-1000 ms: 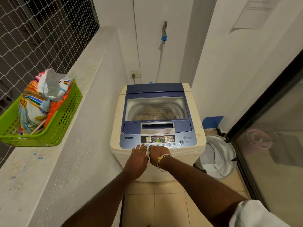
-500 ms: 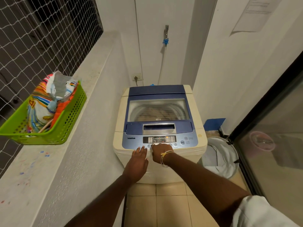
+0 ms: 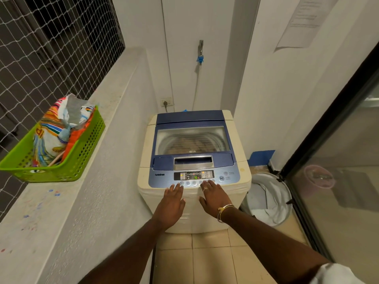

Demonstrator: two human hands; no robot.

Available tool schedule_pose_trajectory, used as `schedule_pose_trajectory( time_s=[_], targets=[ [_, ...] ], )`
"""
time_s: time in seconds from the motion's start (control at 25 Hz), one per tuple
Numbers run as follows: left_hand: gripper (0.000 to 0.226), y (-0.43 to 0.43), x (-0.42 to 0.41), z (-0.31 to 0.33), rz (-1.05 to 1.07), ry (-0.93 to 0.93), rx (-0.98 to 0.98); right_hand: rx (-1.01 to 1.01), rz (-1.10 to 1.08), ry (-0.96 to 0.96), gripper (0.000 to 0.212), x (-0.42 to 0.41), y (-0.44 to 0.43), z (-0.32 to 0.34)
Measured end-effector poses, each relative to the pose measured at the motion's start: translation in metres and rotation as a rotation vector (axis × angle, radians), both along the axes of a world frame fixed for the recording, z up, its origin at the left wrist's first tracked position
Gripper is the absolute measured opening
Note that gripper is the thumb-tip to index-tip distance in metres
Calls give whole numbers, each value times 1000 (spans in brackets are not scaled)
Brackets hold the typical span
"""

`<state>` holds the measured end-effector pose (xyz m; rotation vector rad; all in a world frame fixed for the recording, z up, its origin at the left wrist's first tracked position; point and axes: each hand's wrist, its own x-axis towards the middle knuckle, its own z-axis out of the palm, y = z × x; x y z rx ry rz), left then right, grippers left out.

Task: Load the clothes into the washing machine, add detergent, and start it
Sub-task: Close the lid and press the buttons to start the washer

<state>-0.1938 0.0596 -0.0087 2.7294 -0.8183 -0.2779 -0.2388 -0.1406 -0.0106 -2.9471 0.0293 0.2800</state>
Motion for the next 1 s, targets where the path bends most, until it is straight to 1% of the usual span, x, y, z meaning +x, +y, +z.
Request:
schedule_pose_trajectory(
  time_s=[0.08, 0.32, 0.8, 1.0],
  targets=[
    [58, -4, -1, 5, -5, -15, -5, -2, -20, -1, 64, -2, -1, 2],
    [60, -6, -5, 13, -20, -21, 79, 12, -27, 34, 67, -11, -3, 7],
    [60, -5, -2, 25, -38, -7, 87, -36, -29, 23, 69, -11, -3, 23],
    [60, -9, 4, 29, -30, -4, 75, -17, -33, 8, 68, -7, -1, 33]
  ],
)
